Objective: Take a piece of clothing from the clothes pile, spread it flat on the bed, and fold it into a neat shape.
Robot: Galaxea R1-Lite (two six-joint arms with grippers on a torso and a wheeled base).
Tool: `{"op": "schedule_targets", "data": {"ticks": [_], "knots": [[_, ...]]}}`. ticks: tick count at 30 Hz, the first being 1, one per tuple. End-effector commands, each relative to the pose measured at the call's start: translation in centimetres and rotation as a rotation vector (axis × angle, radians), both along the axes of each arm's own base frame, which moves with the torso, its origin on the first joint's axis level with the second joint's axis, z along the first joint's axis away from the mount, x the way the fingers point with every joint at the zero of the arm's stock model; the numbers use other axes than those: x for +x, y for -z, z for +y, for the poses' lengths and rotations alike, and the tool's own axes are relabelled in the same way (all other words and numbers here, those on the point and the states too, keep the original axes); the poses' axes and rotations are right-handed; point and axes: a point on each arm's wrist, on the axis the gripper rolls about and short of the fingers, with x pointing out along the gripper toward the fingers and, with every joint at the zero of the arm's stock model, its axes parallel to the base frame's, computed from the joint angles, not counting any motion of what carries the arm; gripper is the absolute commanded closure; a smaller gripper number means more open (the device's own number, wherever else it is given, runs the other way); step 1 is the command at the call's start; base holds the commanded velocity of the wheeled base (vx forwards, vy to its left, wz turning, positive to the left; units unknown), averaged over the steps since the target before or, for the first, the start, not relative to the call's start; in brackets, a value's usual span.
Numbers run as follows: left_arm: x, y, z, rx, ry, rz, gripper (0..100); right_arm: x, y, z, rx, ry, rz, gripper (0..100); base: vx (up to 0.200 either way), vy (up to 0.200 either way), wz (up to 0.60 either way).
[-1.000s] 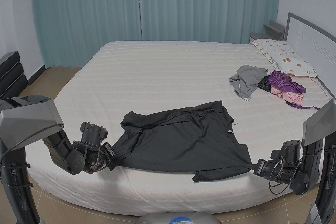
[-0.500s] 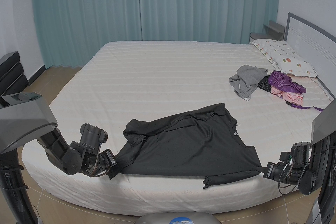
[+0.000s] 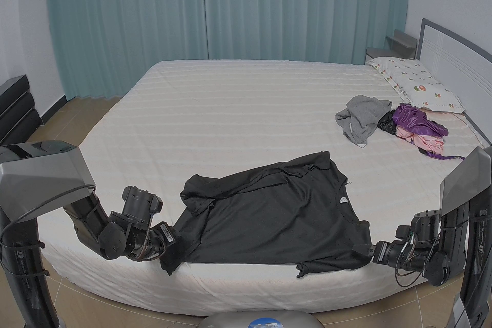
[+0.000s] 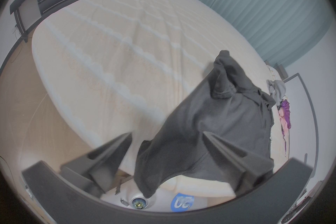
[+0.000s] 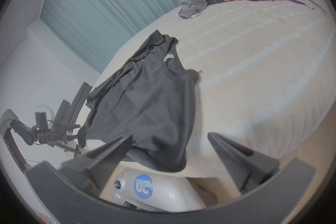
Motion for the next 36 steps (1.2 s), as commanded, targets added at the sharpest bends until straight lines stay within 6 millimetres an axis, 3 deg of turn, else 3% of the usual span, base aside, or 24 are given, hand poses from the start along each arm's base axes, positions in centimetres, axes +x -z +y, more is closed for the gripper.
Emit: {"op": "schedule_targets", "data": {"ticks": [1,4,12,15,30,36], "knots": [[0.2,-0.2,0.2,-0.013,-0.008,-0.026,0,1.0,-0.6,-0.1,0.027,0.019,-0.057,0,0.0,0.0,0.0],[0.4,-0.9,0.2,-0.03,-0.012,-0.077,0,2.1,-1.5,-0.1,0.095,0.082,-0.09,0,0.0,0.0,0.0],[0.0,-2.1,0.2,-0.069,0.003,-0.15,0,2.3,-3.5,-0.9,0.094,0.157,-0.164,0,0.0,0.0,0.0],[0.0,-2.1,0.1,-0.091,-0.002,-0.158,0,2.5,-3.9,-1.4,0.1,0.174,-0.185,0,0.2,0.0,0.0],[-0.5,-1.6,-0.2,-0.103,-0.004,-0.127,0,2.2,-3.7,-1.2,0.116,0.18,-0.16,0,0.0,0.0,0.0],[-0.7,-1.7,-0.2,-0.103,-0.001,-0.128,0,2.2,-3.6,-1.2,0.116,0.177,-0.157,0,0.0,-0.2,0.0]]}}
